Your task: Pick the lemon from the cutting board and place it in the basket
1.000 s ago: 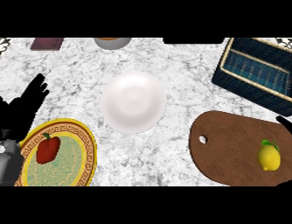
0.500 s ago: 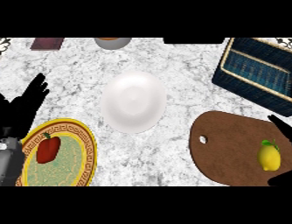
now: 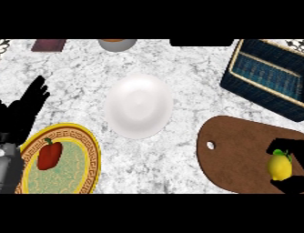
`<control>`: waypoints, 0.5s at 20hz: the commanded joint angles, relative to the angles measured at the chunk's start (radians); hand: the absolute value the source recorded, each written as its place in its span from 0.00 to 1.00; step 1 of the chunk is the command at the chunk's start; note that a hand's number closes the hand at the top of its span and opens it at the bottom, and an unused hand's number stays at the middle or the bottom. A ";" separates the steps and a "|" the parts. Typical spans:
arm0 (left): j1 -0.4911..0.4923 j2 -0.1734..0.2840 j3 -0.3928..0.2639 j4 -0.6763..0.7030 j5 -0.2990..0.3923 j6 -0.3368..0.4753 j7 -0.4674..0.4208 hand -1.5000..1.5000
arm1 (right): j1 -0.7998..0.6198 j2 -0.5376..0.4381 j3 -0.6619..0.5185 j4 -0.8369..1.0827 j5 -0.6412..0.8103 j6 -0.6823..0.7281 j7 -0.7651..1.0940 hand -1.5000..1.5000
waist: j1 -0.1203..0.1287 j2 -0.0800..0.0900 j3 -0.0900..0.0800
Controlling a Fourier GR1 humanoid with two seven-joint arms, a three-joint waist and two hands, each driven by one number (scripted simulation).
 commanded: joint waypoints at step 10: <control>-0.017 -0.036 -0.038 -0.013 -0.023 -0.005 0.010 0.50 | -0.191 0.364 0.373 -0.124 0.132 -0.073 0.470 1.00 | 0.053 0.008 0.005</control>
